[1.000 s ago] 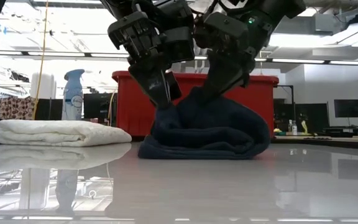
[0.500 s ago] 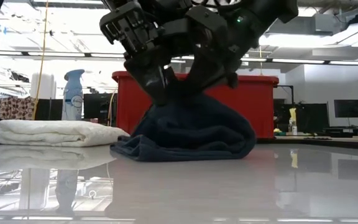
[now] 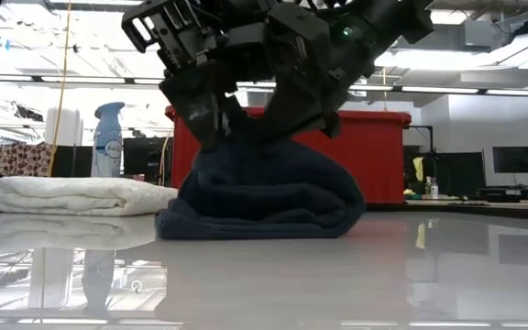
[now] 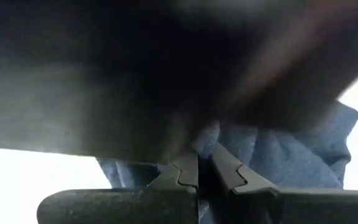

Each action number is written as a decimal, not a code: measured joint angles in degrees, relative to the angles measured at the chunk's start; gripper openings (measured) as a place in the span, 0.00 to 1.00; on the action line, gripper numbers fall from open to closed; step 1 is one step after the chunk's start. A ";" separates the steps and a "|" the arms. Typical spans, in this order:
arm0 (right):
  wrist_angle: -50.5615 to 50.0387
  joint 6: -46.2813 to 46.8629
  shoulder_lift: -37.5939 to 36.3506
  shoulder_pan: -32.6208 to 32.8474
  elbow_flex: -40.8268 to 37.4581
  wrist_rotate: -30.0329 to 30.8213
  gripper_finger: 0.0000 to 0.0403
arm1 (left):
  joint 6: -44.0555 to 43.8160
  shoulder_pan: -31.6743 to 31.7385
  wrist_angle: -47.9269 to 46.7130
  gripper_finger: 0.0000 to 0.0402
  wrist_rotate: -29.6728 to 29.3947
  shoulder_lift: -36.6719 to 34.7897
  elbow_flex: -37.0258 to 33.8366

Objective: Fold Laundry from Bin
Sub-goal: Fold the black shorts

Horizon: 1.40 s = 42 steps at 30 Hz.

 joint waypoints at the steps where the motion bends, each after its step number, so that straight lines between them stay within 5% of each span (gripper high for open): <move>1: 0.00 0.02 0.00 0.02 0.00 0.04 0.07 | -0.19 0.21 -0.79 0.00 -0.21 -0.53 0.00; 13: 1.29 -0.85 -0.11 0.02 0.13 0.08 0.08 | 1.28 0.29 -1.20 0.03 -3.71 -5.24 0.11; 22: 1.79 -1.43 0.02 0.11 0.02 0.00 0.08 | 2.27 -0.38 -3.70 0.29 -6.14 -4.87 0.13; 29: 1.71 -1.63 0.11 0.20 -0.02 -0.01 0.08 | -3.58 -0.14 -6.67 0.52 2.48 -4.87 0.20; 34: -0.67 -2.89 1.33 1.11 -0.61 -1.49 0.08 | -5.43 -0.01 -8.96 0.57 8.70 -7.79 0.83; 42: 2.00 -4.02 1.21 2.51 -0.33 -0.26 0.08 | -5.25 0.02 -8.07 0.58 -7.55 -17.91 0.57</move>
